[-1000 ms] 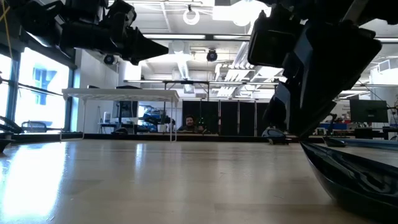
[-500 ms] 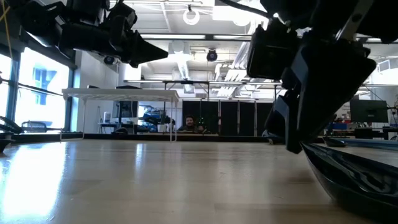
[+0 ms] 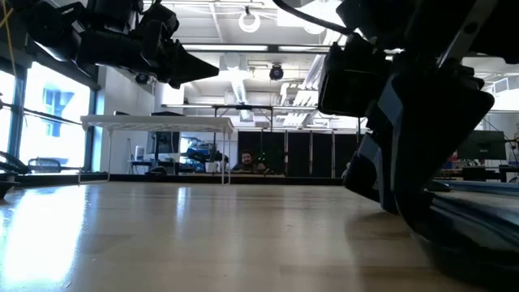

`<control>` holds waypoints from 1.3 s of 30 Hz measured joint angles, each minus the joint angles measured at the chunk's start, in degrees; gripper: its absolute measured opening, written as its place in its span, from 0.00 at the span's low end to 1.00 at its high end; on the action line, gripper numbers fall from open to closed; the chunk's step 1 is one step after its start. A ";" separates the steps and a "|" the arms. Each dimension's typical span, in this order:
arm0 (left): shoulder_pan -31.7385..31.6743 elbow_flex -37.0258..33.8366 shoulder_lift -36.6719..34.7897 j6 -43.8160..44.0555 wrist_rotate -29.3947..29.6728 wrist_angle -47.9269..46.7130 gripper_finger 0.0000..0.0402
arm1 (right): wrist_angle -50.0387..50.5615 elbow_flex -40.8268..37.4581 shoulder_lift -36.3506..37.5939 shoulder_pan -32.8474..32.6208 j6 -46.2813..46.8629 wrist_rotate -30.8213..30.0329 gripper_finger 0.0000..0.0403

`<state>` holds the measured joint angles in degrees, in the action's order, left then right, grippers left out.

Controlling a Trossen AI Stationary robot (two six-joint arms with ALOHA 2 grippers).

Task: Pick & Place Mini shaped plates
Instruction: Stack the bottom drop-shaped plate on top of the drop-shaped plates on the shelf

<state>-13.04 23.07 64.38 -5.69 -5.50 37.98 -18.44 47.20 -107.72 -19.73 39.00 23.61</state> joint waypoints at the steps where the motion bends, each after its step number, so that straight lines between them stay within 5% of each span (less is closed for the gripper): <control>1: 0.00 0.00 0.00 0.02 -0.02 0.00 0.00 | -0.04 0.00 0.00 -0.02 0.02 0.22 0.12; 7: 0.00 0.00 0.00 0.04 -0.04 0.00 0.00 | 0.05 -0.02 0.03 -0.04 -0.26 0.89 0.02; 20: 0.00 0.00 0.00 0.11 -0.06 0.04 0.00 | 0.57 -0.13 3.22 1.48 -0.91 3.57 0.03; 27: 0.00 0.00 0.00 0.06 0.00 0.05 0.00 | 0.98 0.79 5.22 8.14 -6.54 1.70 0.04; 39: 0.00 0.02 -0.01 -0.13 0.09 0.13 0.00 | 18.84 27.83 -8.91 27.33 -36.15 2.43 0.04</control>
<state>-13.04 23.09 64.37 -5.82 -5.41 38.11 0.40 75.03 -116.63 7.60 2.85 26.04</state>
